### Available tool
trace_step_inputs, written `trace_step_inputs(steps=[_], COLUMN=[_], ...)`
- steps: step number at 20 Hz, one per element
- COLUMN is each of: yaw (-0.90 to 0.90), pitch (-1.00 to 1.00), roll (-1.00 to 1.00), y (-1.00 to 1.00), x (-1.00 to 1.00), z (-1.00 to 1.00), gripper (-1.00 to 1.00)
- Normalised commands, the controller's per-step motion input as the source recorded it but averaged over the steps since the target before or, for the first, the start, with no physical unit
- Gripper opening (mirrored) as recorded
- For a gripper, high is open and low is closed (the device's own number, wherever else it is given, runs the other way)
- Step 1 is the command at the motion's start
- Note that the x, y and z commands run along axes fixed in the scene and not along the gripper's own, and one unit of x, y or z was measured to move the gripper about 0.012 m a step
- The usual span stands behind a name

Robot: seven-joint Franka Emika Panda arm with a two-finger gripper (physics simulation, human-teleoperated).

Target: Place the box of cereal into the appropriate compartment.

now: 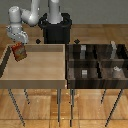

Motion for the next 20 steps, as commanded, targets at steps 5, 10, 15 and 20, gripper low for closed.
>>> trace_step_inputs(steps=[5, 10, 15, 20], yaw=[0.00, 0.00, 0.00, 0.00], pitch=[0.00, 0.00, 0.00, 0.00], roll=[0.00, 0.00, 0.00, 0.00], y=[0.00, 0.00, 0.00, 0.00], x=[0.00, 0.00, 0.00, 0.00], z=[-1.00, -0.20, 0.00, 0.20], gripper=[1.00, -1.00, -1.00, -1.00])
